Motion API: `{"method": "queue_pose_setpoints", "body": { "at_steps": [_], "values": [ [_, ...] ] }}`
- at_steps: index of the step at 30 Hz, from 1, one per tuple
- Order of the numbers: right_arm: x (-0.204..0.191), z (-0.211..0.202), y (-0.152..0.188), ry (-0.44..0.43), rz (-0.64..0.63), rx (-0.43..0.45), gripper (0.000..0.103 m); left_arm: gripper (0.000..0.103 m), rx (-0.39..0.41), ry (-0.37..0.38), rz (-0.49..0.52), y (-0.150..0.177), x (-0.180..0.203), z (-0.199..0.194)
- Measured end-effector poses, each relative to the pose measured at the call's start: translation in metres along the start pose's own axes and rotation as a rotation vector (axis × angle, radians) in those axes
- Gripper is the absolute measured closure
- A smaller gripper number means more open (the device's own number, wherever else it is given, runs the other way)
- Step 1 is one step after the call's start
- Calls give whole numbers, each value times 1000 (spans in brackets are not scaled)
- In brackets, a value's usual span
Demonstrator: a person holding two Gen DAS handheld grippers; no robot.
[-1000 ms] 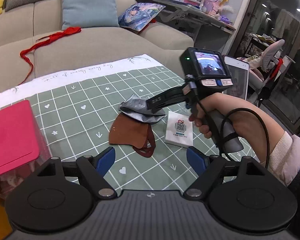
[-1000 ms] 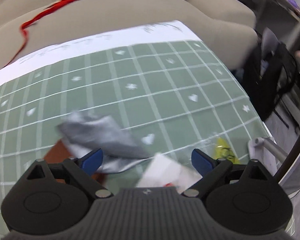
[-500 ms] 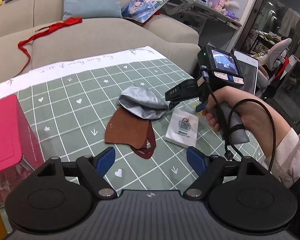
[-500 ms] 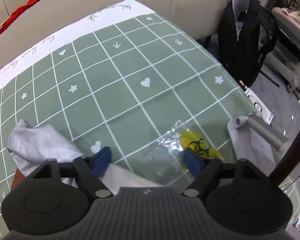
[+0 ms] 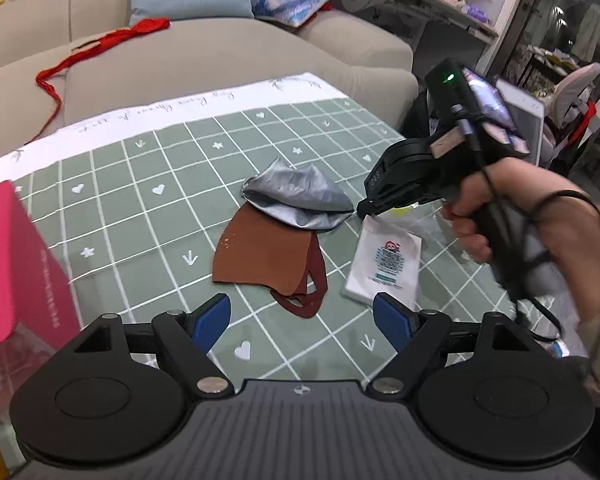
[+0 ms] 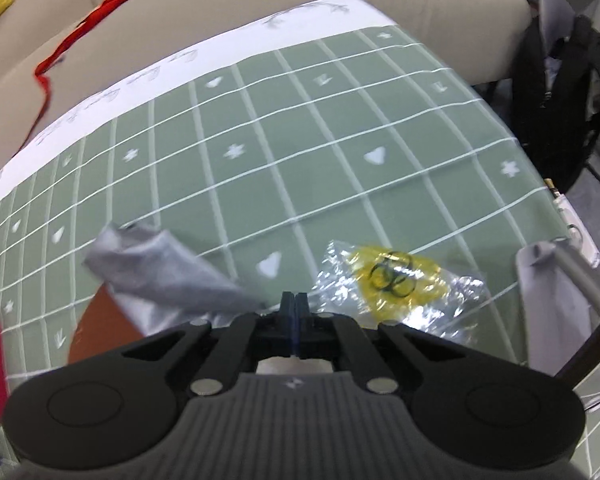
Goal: Organize soft objects
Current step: 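Close the left tool on the brown cloth beneath the grey cloth, then lift the brown cloth with the left tool while the right tool moves over the clear bag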
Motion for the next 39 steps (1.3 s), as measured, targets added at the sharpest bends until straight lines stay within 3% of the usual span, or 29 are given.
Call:
{"method": "queue_pose_setpoints", "body": {
  "at_steps": [6,13,17,26,28,32,33,36,39],
  "values": [
    [-19,-3,9,-77,-14,-13,103,8,-91,28,37,-5,6,53],
    [-16,-2,12,-84,-9,-11,103,8,-114,-139,161,-14,-1,99],
    [-8,-2,10,-84,3,-8,103,7,-125,-164,237,-11,4,111],
    [-5,-1,10,-95,30,3,103,8,-100,-170,169,-24,-1,123],
    [-4,-3,11,-95,25,4,103,16,-85,-161,165,-23,-1,121],
    [-6,-10,10,-99,13,28,103,59,-42,-158,179,-21,2,111],
    [-7,-12,9,-101,11,32,103,65,-43,-152,185,-21,5,109],
    [-9,-17,8,-106,10,45,103,96,-69,-119,155,-18,10,106],
    [-13,-19,9,-102,0,46,103,96,-48,-130,117,-22,7,101]
  ]
}}
Point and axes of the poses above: each gripper's, at about its wrist camera, not at the fingertips, and z roughly the way its jaws point, x to its right, y to its underside, the point moved 10 cm from there along z, roughly the way its jaws point, and after that the axes turned 11 degrees about -z, right-handed, at the moved point
